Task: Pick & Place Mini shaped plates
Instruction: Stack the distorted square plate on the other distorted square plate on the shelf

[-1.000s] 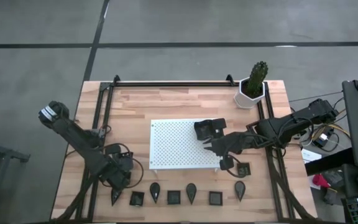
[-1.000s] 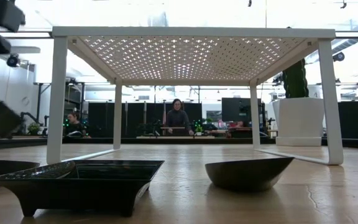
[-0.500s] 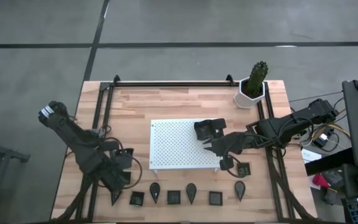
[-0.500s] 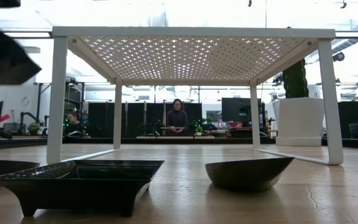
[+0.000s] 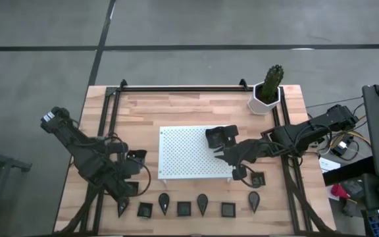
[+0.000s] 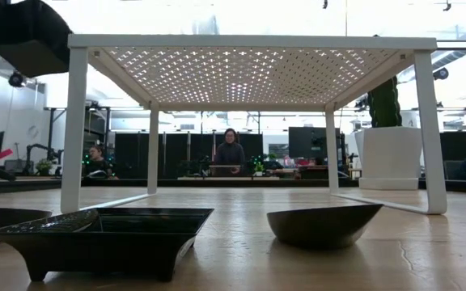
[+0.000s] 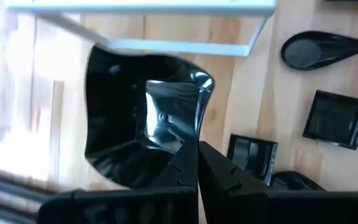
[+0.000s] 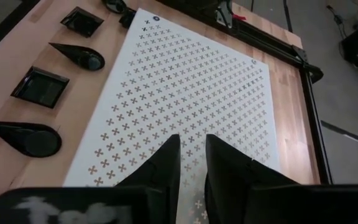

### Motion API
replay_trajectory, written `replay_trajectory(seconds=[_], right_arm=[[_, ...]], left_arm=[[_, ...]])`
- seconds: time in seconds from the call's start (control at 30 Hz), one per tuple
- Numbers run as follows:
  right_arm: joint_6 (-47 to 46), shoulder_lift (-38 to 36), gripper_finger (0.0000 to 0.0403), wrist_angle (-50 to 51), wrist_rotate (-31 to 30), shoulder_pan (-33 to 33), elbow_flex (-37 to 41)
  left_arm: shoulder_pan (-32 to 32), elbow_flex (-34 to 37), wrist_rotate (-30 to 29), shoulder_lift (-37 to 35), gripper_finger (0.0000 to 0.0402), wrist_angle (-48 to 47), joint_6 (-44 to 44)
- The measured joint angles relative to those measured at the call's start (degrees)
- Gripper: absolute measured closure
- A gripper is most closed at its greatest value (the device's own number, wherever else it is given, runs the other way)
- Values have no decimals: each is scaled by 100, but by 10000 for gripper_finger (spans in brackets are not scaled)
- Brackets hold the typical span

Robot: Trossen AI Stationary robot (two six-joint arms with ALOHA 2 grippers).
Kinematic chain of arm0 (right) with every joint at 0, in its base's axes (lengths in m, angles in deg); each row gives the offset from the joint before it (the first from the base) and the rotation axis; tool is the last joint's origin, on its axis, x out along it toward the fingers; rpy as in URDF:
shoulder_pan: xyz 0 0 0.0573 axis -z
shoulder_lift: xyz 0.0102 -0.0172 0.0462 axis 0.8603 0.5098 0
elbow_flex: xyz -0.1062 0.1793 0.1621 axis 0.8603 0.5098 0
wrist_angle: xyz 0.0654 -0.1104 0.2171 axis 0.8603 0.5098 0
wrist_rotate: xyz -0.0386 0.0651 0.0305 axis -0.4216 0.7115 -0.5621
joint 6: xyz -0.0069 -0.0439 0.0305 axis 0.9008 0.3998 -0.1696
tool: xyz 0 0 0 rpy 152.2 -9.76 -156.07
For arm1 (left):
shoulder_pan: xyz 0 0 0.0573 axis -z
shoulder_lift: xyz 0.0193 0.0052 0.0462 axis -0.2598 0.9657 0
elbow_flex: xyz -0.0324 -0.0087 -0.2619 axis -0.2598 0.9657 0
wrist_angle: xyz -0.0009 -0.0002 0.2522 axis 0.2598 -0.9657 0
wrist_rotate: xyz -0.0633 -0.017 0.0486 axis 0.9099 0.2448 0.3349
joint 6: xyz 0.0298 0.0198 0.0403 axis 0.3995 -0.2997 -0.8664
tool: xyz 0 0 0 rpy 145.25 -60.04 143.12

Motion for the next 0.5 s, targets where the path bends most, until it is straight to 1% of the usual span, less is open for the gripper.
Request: replay_trajectory(seconds=[0.13,0.37,0.5], right_arm=[[122,0,334,-46,0,0,0],[350,0,341,-330,11,0,0],[547,0,334,-601,358,3,7]], left_arm=[[-158,-76,3,9,401,221,-513],[-391,-515,69,9,402,268,-1036],[-518,-719,6,23,402,468,-1560]])
